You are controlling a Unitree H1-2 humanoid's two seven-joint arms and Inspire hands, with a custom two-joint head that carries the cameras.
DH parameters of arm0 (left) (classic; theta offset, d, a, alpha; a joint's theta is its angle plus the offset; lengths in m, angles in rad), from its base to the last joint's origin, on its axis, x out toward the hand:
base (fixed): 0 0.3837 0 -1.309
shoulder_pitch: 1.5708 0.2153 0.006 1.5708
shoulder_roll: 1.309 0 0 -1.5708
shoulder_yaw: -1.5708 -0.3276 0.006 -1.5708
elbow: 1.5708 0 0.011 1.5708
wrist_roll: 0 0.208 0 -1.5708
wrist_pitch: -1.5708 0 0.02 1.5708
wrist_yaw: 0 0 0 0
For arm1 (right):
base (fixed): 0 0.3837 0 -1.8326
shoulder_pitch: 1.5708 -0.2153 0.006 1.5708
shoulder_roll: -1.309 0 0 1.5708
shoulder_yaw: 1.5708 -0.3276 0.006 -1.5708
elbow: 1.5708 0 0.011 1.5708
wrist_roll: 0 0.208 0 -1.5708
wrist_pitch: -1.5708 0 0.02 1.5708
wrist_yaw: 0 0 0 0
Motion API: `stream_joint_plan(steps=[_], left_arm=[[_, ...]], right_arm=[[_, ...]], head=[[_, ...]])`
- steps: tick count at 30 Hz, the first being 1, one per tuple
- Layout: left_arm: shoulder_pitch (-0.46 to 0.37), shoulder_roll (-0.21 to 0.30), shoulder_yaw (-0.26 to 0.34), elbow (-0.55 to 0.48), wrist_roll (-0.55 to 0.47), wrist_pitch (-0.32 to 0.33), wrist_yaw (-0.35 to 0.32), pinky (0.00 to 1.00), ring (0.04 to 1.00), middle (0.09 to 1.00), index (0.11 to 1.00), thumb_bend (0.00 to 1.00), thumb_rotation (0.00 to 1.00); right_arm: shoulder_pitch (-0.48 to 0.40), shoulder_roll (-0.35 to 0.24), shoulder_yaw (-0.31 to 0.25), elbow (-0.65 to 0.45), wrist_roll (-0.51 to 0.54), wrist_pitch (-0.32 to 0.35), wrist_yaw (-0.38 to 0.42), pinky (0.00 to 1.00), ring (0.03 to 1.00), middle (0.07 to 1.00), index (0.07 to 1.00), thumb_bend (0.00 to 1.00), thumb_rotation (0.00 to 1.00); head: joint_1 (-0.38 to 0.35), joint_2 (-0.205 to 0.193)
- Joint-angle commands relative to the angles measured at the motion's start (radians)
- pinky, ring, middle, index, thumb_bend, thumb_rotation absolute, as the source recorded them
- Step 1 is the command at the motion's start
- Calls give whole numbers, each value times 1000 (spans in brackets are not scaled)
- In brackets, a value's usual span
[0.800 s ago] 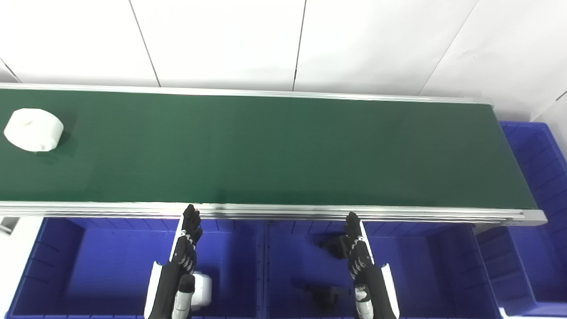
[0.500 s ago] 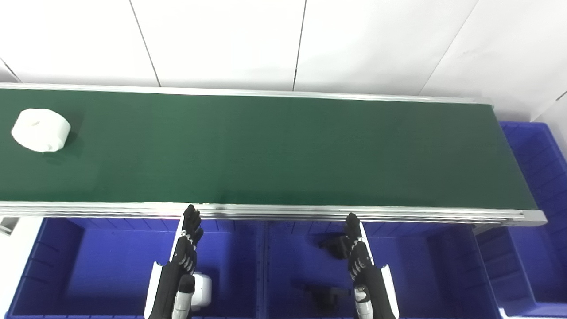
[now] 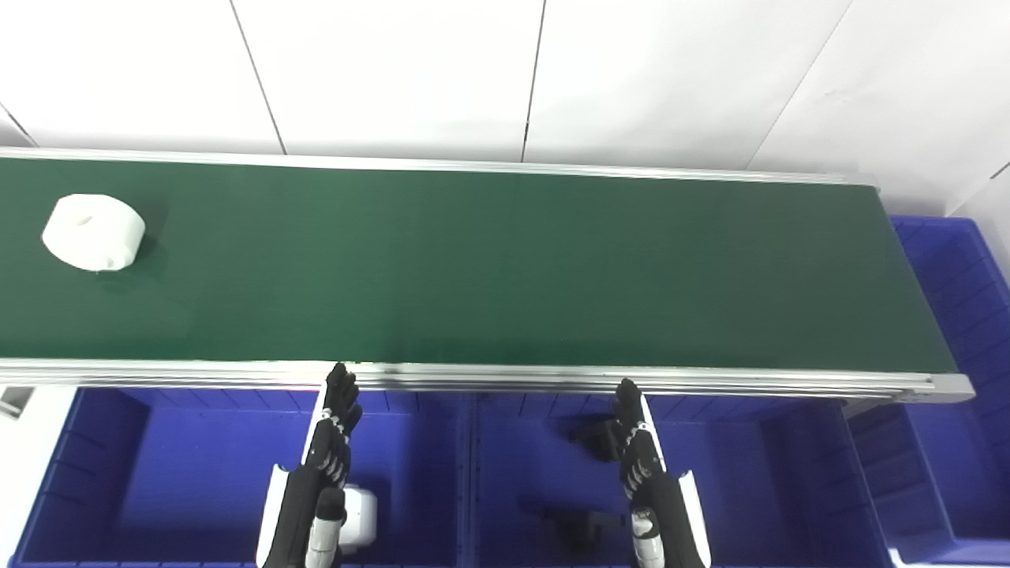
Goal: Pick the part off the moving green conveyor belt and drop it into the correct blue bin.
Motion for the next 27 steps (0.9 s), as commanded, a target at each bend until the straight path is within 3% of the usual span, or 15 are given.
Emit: stream_joint_plan(steps=[1, 27], left_arm=[[3, 3, -5, -16, 1, -43, -7, 983, 1000, 1000, 1000, 862, 1000], [-3, 14, -14, -8, -21, -44, -19, 1000, 1000, 1000, 1000, 878, 1000]], right_arm=[[10, 10, -1, -18, 0, -32, 0, 1000, 1000, 1000, 1000, 1000, 1000], [7, 7, 2, -15, 9, -30, 6, 1000, 1000, 1000, 1000, 1000, 1000]], head=[[2, -1], [2, -5]])
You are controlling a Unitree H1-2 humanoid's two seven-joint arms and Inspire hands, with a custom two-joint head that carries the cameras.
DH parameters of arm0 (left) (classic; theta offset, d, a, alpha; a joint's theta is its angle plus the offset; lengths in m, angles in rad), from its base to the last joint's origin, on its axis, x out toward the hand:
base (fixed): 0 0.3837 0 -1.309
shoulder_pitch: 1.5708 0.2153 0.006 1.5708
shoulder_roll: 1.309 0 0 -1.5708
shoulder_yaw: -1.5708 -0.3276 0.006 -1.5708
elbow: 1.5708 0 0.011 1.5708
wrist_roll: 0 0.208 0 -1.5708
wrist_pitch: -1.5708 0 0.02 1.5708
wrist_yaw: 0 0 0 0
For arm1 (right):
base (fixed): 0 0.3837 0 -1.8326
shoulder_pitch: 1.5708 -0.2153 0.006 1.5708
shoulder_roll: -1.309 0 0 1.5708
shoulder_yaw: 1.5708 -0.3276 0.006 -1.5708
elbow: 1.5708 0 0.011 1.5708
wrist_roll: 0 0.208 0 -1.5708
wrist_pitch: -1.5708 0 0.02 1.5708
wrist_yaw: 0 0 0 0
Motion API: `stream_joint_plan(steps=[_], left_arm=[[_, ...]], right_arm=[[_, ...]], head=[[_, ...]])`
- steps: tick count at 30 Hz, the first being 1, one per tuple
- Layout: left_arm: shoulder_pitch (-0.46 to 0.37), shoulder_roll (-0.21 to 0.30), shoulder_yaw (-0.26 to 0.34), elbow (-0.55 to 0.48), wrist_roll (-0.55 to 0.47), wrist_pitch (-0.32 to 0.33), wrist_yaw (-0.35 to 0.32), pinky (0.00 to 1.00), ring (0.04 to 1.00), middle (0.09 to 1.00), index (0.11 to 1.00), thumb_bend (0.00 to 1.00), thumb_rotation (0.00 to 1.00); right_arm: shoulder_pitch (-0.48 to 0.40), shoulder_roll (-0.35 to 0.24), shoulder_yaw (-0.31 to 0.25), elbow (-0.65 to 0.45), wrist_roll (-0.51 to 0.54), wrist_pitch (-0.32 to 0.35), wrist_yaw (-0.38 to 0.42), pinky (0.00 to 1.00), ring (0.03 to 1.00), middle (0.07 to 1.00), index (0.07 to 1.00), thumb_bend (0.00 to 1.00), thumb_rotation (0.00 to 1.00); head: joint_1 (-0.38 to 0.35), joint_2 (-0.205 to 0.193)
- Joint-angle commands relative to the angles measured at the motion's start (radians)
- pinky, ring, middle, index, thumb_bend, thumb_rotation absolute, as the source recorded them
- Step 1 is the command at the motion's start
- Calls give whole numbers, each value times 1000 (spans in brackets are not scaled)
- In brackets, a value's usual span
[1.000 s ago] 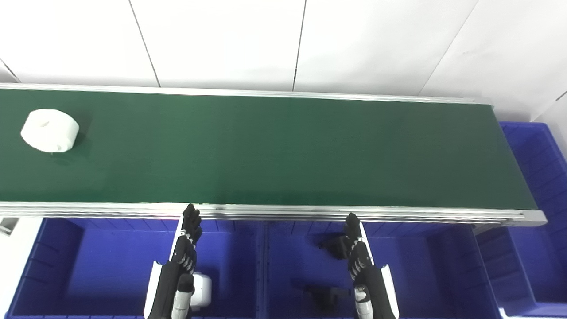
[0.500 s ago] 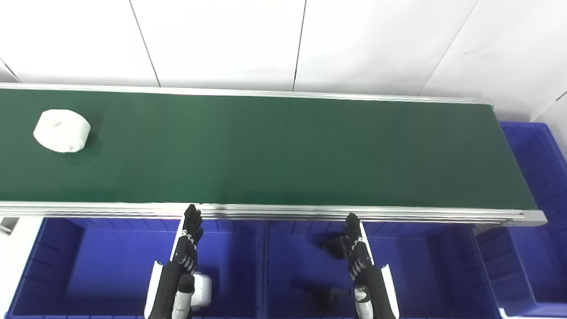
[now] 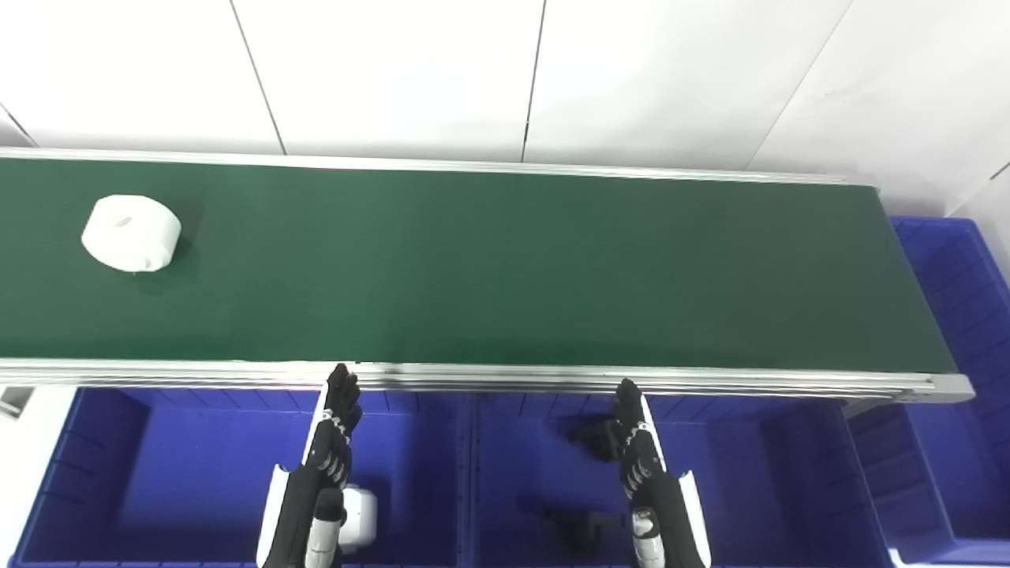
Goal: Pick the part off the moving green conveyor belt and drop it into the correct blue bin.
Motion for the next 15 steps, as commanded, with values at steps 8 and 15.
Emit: stream_joint_plan(steps=[8, 15], left_arm=[[-7, 4, -5, -3, 4, -46, -12, 991, 1000, 1000, 1000, 880, 1000], [-15, -9, -22, 16, 19, -46, -8, 1000, 1000, 1000, 1000, 879, 1000]], right_arm=[[2, 6, 0, -9, 8, -29, 7, 1000, 1000, 1000, 1000, 1000, 1000], [-11, -12, -10, 16, 38, -45, 15, 1000, 1000, 1000, 1000, 1000, 1000]], head=[[15, -10], [105, -45]])
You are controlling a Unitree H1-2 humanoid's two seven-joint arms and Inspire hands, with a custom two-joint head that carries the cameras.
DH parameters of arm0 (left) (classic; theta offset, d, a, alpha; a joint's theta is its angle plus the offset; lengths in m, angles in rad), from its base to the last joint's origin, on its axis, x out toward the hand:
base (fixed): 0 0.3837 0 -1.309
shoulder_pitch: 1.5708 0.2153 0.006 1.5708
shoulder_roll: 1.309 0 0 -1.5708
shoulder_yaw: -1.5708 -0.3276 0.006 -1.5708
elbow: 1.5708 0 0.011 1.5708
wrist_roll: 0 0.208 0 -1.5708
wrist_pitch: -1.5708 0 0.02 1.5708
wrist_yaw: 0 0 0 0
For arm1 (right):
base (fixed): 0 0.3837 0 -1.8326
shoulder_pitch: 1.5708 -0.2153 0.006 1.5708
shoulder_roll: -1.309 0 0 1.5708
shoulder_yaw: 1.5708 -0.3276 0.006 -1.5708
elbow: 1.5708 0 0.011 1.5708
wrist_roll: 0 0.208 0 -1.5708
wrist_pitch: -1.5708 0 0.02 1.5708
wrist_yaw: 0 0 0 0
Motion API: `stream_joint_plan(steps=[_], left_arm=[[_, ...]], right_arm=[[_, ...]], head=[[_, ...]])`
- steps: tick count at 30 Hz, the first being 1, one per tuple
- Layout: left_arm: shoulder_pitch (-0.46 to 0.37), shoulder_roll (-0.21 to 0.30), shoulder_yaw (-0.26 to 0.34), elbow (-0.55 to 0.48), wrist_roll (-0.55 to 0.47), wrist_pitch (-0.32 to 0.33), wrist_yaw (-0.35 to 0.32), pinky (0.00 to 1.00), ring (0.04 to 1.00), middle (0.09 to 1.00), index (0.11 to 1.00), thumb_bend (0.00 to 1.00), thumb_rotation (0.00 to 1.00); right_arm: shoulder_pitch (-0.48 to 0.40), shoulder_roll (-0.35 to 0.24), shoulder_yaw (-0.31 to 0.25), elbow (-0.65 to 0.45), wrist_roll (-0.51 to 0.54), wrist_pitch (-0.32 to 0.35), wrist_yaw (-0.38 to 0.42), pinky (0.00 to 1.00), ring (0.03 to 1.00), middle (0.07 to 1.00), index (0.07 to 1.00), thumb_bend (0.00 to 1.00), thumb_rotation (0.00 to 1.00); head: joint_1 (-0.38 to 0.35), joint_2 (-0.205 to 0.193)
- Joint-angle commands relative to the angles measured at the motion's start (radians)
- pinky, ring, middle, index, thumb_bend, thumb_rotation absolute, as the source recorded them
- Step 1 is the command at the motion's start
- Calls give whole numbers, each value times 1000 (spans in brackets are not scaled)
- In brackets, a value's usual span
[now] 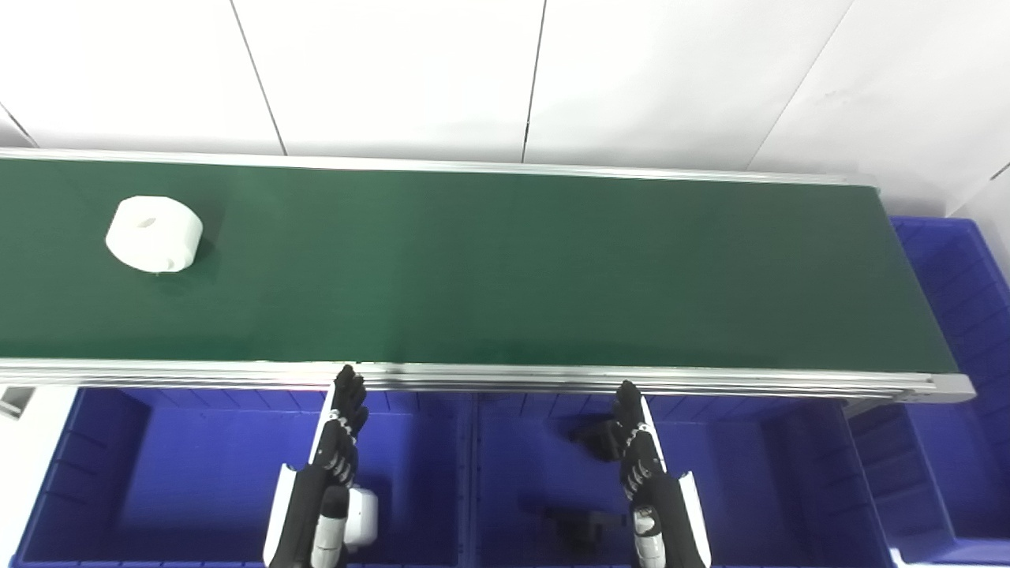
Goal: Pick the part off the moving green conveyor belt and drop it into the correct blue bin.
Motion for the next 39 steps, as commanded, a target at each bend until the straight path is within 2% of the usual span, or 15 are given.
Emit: stream_joint_plan(steps=[1, 4, 5, 6, 10, 14, 25, 30, 31, 32, 34, 36, 37, 38, 39], left_arm=[[-5, -10, -14, -6, 23, -46, 0, 998, 1000, 1000, 1000, 878, 1000], [-11, -17, -21, 12, 38, -46, 14, 989, 998, 1000, 1000, 887, 1000], [-13, -18, -25, 20, 40, -46, 17, 988, 997, 1000, 1000, 889, 1000], [-16, -18, -28, 26, 41, -46, 19, 981, 997, 1000, 1000, 896, 1000], [-21, -24, -39, 53, 63, -46, 40, 936, 984, 1000, 1000, 916, 1000], [-30, -26, -50, 71, 74, -46, 59, 915, 972, 1000, 1000, 940, 1000], [-44, -24, -81, 86, 84, -46, 104, 893, 948, 989, 1000, 936, 1000], [-52, -18, -93, 85, 87, -46, 118, 891, 941, 983, 1000, 874, 995], [-58, -9, -102, 84, 107, -46, 138, 888, 939, 981, 1000, 865, 993], [-63, -1, -110, 83, 123, -46, 156, 839, 917, 965, 1000, 875, 990], [-79, 42, -157, 65, 205, -46, 247, 741, 866, 935, 988, 908, 986], [-122, 137, -250, 36, 384, -46, 456, 654, 830, 916, 948, 831, 977], [-139, 172, -287, 30, 442, -46, 534, 601, 803, 901, 916, 787, 944], [-146, 200, -306, -3, 501, -46, 593, 582, 793, 896, 904, 772, 933], [-150, 217, -320, -24, 533, -46, 631, 555, 782, 885, 871, 803, 884]], right_arm=[[-4, -9, -5, -7, 17, -46, 11, 1000, 1000, 1000, 1000, 998, 1000], [-11, -20, -10, 8, 22, -49, 10, 1000, 1000, 1000, 1000, 988, 1000], [-15, -25, -12, 16, 23, -49, 8, 1000, 1000, 1000, 1000, 986, 1000], [-18, -29, -12, 21, 23, -49, 6, 1000, 1000, 1000, 1000, 976, 1000], [-26, -43, -18, 45, 46, -49, 10, 1000, 1000, 1000, 1000, 963, 1000], [-33, -47, -26, 62, 74, -49, 22, 1000, 1000, 1000, 1000, 995, 1000], [-38, -41, -52, 67, 108, -49, 56, 1000, 1000, 1000, 1000, 991, 1000], [-42, -40, -60, 68, 115, -48, 61, 1000, 1000, 1000, 1000, 982, 1000], [-44, -39, -60, 67, 121, -48, 65, 1000, 1000, 1000, 1000, 982, 1000], [-45, -39, -60, 67, 125, -48, 68, 1000, 1000, 1000, 1000, 986, 1000], [-46, -36, -59, 58, 126, -47, 71, 1000, 1000, 1000, 1000, 993, 1000], [-43, -33, -57, 46, 124, -46, 74, 1000, 1000, 1000, 1000, 994, 1000], [-42, -32, -56, 43, 123, -47, 75, 1000, 1000, 1000, 1000, 996, 1000], [-41, -30, -55, 38, 119, -46, 75, 1000, 1000, 1000, 1000, 997, 1000], [-40, -29, -55, 35, 116, -46, 74, 1000, 1000, 1000, 1000, 1000, 1000]], head=[[36, -16], [61, -34], [83, -57], [83, -57], [130, -106], [153, -130], [185, -131], [210, -124], [220, -119], [220, -119], [230, -109], [235, -94], [234, -93], [229, -87], [229, -87]])
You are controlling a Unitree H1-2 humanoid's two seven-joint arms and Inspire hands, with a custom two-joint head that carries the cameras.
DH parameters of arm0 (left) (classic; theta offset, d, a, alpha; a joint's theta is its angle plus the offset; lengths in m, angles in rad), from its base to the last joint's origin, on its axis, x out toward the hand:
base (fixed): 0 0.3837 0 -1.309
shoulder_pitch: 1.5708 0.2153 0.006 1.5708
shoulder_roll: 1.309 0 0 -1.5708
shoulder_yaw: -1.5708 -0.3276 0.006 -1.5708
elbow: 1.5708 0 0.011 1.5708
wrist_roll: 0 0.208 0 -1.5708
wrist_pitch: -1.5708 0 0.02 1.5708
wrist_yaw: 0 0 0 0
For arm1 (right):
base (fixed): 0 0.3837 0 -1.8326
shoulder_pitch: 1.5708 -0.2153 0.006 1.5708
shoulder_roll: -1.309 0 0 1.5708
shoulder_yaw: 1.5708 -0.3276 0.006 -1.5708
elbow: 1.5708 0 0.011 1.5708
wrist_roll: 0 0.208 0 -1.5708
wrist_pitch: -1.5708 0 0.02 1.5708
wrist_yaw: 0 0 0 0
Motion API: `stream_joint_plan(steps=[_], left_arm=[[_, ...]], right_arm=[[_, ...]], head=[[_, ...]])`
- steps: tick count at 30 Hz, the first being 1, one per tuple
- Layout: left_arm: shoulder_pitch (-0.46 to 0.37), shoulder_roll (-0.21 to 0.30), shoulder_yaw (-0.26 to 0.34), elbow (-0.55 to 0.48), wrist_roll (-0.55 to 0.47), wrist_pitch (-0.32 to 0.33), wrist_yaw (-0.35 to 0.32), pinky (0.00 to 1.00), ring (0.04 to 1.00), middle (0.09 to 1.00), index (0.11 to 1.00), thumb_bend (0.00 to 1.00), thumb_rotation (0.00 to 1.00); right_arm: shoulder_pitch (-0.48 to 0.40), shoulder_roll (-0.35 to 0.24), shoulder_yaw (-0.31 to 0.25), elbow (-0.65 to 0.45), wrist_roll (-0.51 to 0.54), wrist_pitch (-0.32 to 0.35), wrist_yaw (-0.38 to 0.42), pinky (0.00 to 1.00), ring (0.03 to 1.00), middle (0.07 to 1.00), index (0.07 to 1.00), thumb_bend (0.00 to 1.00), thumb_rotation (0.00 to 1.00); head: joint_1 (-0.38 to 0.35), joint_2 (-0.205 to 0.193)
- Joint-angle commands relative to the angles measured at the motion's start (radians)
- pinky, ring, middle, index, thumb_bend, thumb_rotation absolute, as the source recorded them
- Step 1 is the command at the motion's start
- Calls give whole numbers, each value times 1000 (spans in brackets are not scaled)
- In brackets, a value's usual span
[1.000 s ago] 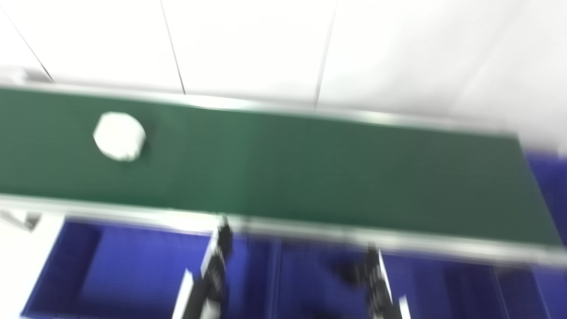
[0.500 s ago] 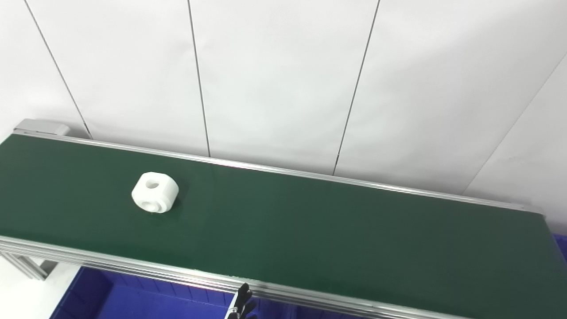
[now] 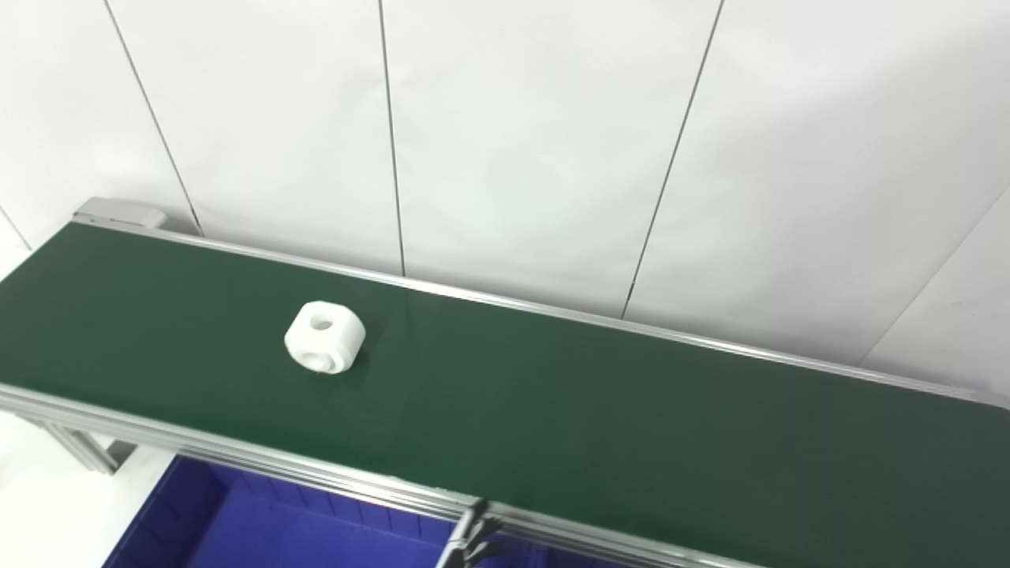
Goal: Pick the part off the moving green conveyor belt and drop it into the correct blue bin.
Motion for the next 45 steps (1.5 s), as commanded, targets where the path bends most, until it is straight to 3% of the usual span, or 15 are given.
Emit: stream_joint_plan(steps=[1, 4, 6, 9, 12, 14, 17, 24, 29, 34, 38, 42, 45], left_arm=[[-17, 51, -17, -125, 143, -42, 158, 533, 770, 873, 855, 851, 845], [-43, 75, 19, -204, 201, -42, 169, 505, 748, 848, 852, 979, 776], [-57, 83, 55, -239, 204, -42, 149, 499, 744, 846, 841, 996, 746], [-96, 112, 145, -310, 125, -19, 46, 583, 803, 880, 860, 1000, 548], [-143, 134, 241, -363, 80, 38, -57, 630, 825, 890, 884, 1000, 509], [-207, 177, 305, -382, 26, 93, -154, 575, 817, 914, 881, 1000, 477], [-307, 249, 385, -387, 28, 168, -294, 619, 896, 961, 912, 1000, 446], [-477, 329, 475, -384, 92, 297, -505, 813, 978, 990, 925, 1000, 318], [-582, 378, 492, -286, 151, 275, -574, 893, 971, 977, 932, 1000, 245], [-692, 445, 463, -173, 225, 253, -653, 926, 984, 984, 952, 1000, 206], [-776, 480, 419, -78, 283, 226, -694, 937, 966, 960, 926, 1000, 243], [-836, 486, 380, -13, 304, 254, -781, 988, 992, 974, 940, 1000, 282], [-867, 482, 352, 36, 329, 257, -819, 964, 984, 966, 931, 1000, 310]], right_arm=[[14, 12, 3, -58, -7, -46, 11, 1000, 1000, 1000, 1000, 1000, 1000], [19, 16, 5, -68, -11, -44, 11, 1000, 1000, 1000, 1000, 999, 1000], [22, 18, 4, -71, -13, -45, 11, 1000, 1000, 1000, 1000, 1000, 1000], [23, 18, 3, -72, -12, -47, 12, 1000, 1000, 1000, 1000, 998, 1000], [24, 19, 2, -75, -9, -45, 13, 1000, 1000, 1000, 1000, 999, 1000], [25, 20, 1, -76, -12, -43, 12, 1000, 1000, 1000, 1000, 998, 1000], [25, 21, 3, -78, -16, -40, 12, 1000, 1000, 1000, 1000, 991, 1000], [23, 27, 8, -81, -15, -37, 13, 1000, 1000, 1000, 1000, 989, 1000], [21, 29, 8, -83, -20, -34, 13, 1000, 1000, 1000, 1000, 982, 1000], [19, 29, 10, -82, -20, -30, 16, 1000, 1000, 1000, 1000, 989, 1000], [18, 32, 10, -80, -23, -30, 19, 1000, 1000, 1000, 1000, 982, 1000], [16, 32, 14, -75, -24, -37, 17, 1000, 1000, 1000, 1000, 968, 1000], [16, 35, 17, -77, -40, -36, 8, 1000, 1000, 1000, 1000, 966, 1000]], head=[[-6, 6], [-16, 12], [-19, 15], [-19, 17], [-17, 17], [-19, 15], [-21, 17], [-30, 19], [-28, 18], [-32, 17], [-36, 16], [-41, 14], [-45, 16]])
